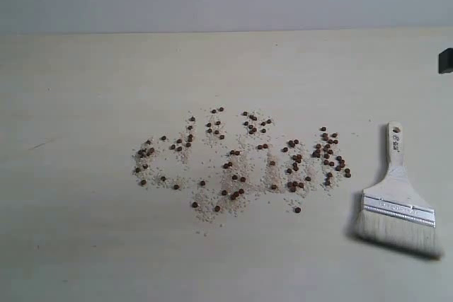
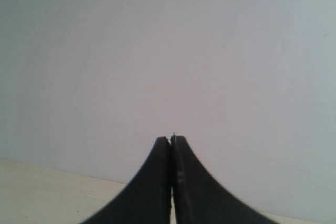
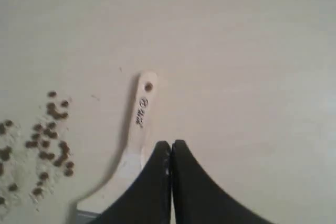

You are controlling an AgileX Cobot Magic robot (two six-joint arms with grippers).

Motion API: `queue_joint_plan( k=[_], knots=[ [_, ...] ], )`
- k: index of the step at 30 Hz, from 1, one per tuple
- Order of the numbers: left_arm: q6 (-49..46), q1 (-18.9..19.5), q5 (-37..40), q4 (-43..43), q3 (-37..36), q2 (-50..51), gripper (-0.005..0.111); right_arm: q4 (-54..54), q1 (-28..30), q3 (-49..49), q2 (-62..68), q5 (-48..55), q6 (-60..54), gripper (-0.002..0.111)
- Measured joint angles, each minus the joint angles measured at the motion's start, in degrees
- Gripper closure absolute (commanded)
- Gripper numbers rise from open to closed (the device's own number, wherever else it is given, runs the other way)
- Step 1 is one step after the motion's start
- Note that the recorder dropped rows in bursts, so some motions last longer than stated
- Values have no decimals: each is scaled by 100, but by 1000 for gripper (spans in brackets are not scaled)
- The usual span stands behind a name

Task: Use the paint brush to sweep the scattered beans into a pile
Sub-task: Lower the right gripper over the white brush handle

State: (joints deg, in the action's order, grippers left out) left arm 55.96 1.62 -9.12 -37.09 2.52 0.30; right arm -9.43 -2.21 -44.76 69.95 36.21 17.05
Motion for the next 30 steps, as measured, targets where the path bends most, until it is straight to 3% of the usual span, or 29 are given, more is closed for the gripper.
queue_joint_plan(
  k=[5, 16, 30],
  knots=[
    [0, 0, 0, 0, 0, 0, 107, 358, 0, -576, 948, 843, -677, 106],
    [0, 0, 0, 0, 0, 0, 107, 1563, 0, -1096, 2925, 885, -1019, 55],
    [0, 0, 0, 0, 0, 0, 107, 2224, 0, -1117, 3572, 359, -1306, 51]
  ],
)
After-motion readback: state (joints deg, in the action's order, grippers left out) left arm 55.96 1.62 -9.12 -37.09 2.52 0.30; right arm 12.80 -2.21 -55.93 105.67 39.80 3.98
